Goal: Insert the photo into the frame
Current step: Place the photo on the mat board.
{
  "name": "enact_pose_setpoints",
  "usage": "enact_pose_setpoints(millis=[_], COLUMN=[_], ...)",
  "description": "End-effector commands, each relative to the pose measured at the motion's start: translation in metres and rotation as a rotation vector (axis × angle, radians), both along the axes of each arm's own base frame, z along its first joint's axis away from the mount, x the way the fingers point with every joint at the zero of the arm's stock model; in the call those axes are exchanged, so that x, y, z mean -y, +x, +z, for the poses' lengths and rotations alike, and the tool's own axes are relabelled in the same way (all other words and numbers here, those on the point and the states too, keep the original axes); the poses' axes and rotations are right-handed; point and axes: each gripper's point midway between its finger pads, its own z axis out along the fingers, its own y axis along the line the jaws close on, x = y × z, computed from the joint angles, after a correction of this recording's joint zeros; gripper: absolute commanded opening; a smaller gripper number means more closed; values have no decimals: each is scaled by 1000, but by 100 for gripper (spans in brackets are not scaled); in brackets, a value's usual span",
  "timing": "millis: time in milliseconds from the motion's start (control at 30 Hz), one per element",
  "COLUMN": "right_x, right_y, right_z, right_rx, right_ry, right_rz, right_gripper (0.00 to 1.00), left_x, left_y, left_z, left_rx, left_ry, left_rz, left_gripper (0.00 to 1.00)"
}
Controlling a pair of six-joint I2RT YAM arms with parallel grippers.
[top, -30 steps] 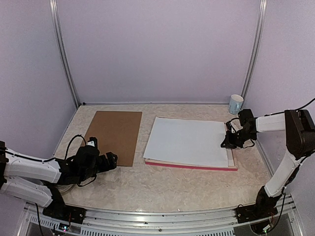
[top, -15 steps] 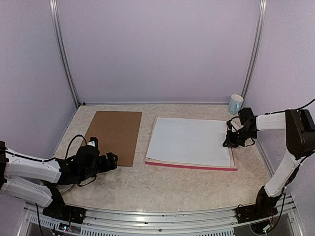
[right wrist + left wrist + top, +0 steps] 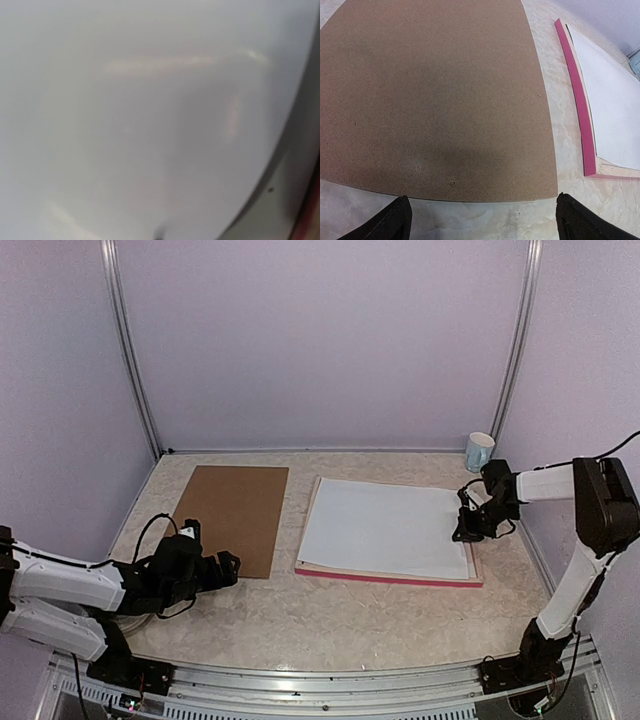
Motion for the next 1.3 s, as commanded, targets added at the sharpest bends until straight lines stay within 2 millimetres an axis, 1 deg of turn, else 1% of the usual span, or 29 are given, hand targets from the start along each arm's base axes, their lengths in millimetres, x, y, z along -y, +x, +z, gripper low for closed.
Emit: enact_pose_setpoints(millis=[0,67,167,333,567,800,967,1133,1267], right_x=[9,12,11,13,11,5,3,4,3], right_y=[1,0,0,6,11,12,11,11,9], right_z=[-4,-7,-8,-2,-4,-5,-6,-1,0], right_rx=[-20,-33,-37,-24,-27,-24,-33,-24,-29], right_ry=[-60,-92,-104,-119,-146,-148,-169,-190,-201], right_rz=[10,6,12,14,28,47,58,58,58], right_gripper=[4,4,5,5,6,9,15,20,27], left_x=[6,7,8,8,7,8,9,8,8], left_y=[9,10,11,10,9,9,9,8,8], left_z=[11,12,13,11,9,10,10,10,11], left_rx=[28,28,29,24,21,22,18,18,18], left_ry=[-13,-13,-15,-16,-21,-28,-33,-32,-34], left_rz=[-18,-21,-25,-28,-25,-25,-26,-24,-24], left_gripper=[99,99,99,99,99,99,99,99,99])
